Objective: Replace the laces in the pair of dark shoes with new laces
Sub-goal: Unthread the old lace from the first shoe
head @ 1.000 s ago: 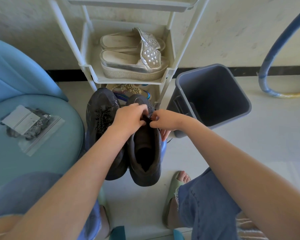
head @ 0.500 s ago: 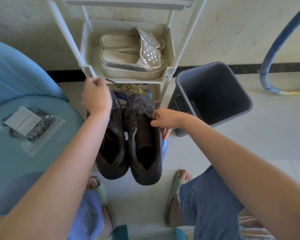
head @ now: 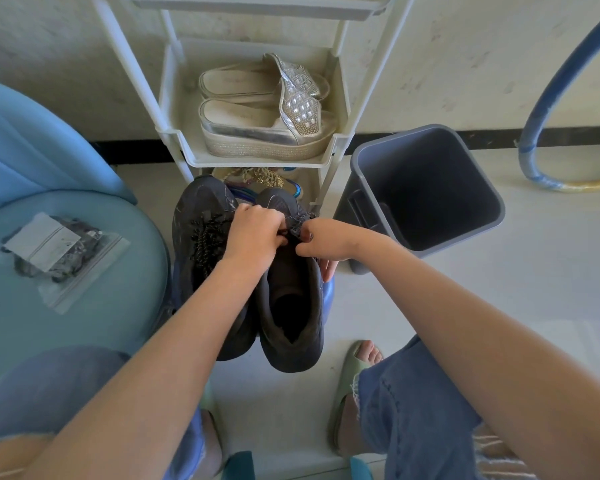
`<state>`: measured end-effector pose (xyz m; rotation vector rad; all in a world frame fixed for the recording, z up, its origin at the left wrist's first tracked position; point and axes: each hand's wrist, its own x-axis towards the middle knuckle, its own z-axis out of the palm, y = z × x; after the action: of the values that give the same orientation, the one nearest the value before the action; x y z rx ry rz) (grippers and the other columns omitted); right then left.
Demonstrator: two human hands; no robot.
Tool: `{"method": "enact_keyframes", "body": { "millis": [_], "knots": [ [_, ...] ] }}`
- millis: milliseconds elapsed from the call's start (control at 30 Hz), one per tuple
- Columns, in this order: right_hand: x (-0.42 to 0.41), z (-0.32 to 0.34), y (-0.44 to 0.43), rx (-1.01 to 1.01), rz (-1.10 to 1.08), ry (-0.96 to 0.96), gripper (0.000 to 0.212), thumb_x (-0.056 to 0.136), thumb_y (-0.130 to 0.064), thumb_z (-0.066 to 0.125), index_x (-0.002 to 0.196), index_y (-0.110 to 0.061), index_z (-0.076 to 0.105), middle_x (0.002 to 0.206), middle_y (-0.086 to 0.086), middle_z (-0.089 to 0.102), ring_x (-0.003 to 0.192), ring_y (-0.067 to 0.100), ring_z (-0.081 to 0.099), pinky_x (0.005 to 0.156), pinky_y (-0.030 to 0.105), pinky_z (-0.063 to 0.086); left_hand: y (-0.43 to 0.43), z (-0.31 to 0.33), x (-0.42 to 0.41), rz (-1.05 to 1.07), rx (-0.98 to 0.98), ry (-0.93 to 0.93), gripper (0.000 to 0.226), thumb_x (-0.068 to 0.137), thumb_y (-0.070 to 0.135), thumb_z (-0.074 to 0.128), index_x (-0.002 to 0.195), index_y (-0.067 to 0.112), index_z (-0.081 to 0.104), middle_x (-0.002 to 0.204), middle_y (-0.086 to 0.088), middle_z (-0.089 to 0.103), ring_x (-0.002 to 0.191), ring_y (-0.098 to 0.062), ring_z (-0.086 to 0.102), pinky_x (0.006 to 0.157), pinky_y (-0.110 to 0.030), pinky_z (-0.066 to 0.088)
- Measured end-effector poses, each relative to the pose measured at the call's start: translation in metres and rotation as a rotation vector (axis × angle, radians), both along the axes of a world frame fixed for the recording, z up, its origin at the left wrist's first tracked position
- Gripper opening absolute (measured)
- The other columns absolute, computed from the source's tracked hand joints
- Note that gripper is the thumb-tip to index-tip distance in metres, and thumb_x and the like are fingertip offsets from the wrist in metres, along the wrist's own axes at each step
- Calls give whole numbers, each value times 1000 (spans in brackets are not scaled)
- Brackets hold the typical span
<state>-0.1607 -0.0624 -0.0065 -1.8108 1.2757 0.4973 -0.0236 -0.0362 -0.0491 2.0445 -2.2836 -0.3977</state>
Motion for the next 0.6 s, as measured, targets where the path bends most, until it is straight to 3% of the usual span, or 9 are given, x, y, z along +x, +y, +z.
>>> {"method": "enact_keyframes", "body": {
  "millis": [67, 133, 200, 233, 267, 367, 433, 500, 600],
  "knots": [
    [-2, 0, 0, 22, -24, -18, 32, 98, -23, 46, 114, 4, 54, 102, 20, 67, 93, 33, 66, 87, 36, 51, 2, 0, -2, 79, -78, 138, 16, 87, 25, 63, 98, 16, 70, 95, -4, 69, 96, -24, 58, 87, -33, 36],
    [-6, 1, 0, 53, -60, -39, 29, 99, -21, 45, 116, 1, 53, 100, 17, 68, 92, 33, 68, 88, 34, 53, 1, 8, 5, 430, -257, 574, 8, 85, 17, 65, 85, 10, 67, 85, -3, 68, 82, -19, 59, 80, -31, 43],
    [-8, 3, -1, 81, -72, -43, 31, 100, -20, 43, 119, 1, 53, 101, 19, 70, 86, 32, 70, 88, 35, 55, -8, 21, 20, 901, -369, 1140, 15, 87, 7, 60, 74, 12, 56, 73, -2, 62, 69, -16, 56, 70, -32, 50],
    [-8, 3, -1, 87, -69, -40, 31, 100, -20, 43, 119, 1, 54, 101, 20, 70, 86, 32, 70, 87, 34, 55, -11, 25, 26, 1023, -350, 1339, 20, 90, 4, 56, 74, 14, 51, 71, -2, 57, 64, -15, 55, 61, -31, 52],
    [-7, 3, 0, 84, -64, -37, 31, 100, -20, 43, 119, 2, 54, 103, 20, 69, 89, 32, 69, 87, 34, 54, -13, 28, 27, 1041, -296, 1387, 22, 93, 3, 51, 75, 15, 47, 72, -3, 54, 60, -13, 55, 53, -27, 52],
    [-3, 2, 0, 53, -37, -30, 33, 99, -22, 45, 119, 3, 54, 106, 21, 67, 96, 33, 66, 92, 40, 52, -8, 28, 11, 799, 36, 1260, 19, 98, 10, 44, 82, 19, 43, 84, -4, 55, 62, -13, 62, 52, -24, 53],
    [-2, 1, 0, 41, -31, -23, 34, 99, -24, 46, 119, 3, 54, 106, 20, 67, 96, 32, 66, 93, 41, 51, -1, 20, 0, 542, 224, 972, 8, 98, 17, 44, 91, 17, 48, 87, -3, 62, 66, -16, 63, 59, -28, 49],
    [-2, 0, 0, 29, -29, -17, 34, 98, -25, 47, 119, 2, 54, 106, 19, 67, 95, 31, 66, 94, 40, 51, 3, 12, 0, 281, 223, 472, 16, 92, 25, 52, 105, 16, 52, 97, -2, 62, 83, -20, 61, 71, -32, 46],
    [-1, 0, 0, 8, -15, -14, 33, 98, -26, 47, 115, 2, 55, 104, 19, 67, 88, 28, 66, 89, 35, 50, 7, 6, 3, 119, 167, 186, 30, 81, 28, 67, 108, 19, 58, 105, -5, 50, 96, -30, 57, 72, -34, 41]
  ]
}}
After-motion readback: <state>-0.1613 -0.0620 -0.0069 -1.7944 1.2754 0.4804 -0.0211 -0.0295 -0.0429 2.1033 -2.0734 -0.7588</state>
